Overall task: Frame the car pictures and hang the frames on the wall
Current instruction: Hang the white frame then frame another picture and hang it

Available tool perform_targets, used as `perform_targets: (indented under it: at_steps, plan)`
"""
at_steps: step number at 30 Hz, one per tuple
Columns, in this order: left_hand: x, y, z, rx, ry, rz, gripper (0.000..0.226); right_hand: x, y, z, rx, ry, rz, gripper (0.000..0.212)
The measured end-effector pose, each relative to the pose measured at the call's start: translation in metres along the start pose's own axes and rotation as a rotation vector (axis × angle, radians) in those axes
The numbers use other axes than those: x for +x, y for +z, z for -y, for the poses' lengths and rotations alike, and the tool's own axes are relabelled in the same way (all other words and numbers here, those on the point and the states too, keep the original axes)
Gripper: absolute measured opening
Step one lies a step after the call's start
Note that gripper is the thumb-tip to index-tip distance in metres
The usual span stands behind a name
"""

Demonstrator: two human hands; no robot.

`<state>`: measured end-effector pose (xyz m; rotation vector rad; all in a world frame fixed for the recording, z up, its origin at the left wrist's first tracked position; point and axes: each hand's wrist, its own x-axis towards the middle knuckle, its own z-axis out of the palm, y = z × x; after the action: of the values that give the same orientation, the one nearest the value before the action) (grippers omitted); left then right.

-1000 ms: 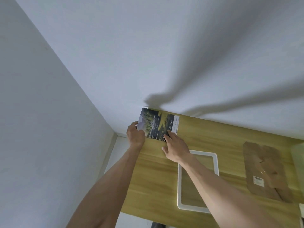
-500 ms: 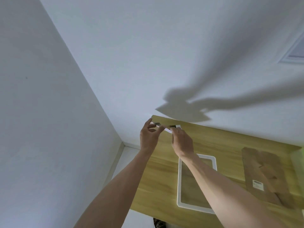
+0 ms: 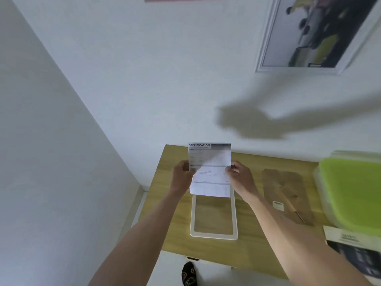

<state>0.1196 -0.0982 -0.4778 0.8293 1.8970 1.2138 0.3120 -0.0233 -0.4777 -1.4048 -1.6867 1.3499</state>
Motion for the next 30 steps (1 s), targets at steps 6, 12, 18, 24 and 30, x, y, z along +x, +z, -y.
perform_targets:
  at_steps: [6,12,18,24,30]
  plan:
    - [-0.037,0.030,0.015,0.065,-0.060,-0.043,0.022,-0.036,-0.028,-0.035,0.029,0.096,0.040,0.037]
    - [-0.053,0.034,0.033,0.139,-0.140,-0.067,0.035,-0.059,-0.025,-0.061,-0.098,0.079,0.115,0.060]
    - [-0.049,0.039,0.063,0.412,-0.064,0.047,0.048,-0.060,-0.008,-0.084,-0.362,0.034,0.167,0.040]
    - [-0.048,0.038,0.094,0.654,-0.027,0.182,0.050,-0.059,0.015,-0.113,-0.611,0.115,0.127,0.043]
    - [-0.049,0.034,0.105,0.760,0.008,0.203,0.045,-0.060,0.025,-0.124,-0.685,0.125,0.045,0.047]
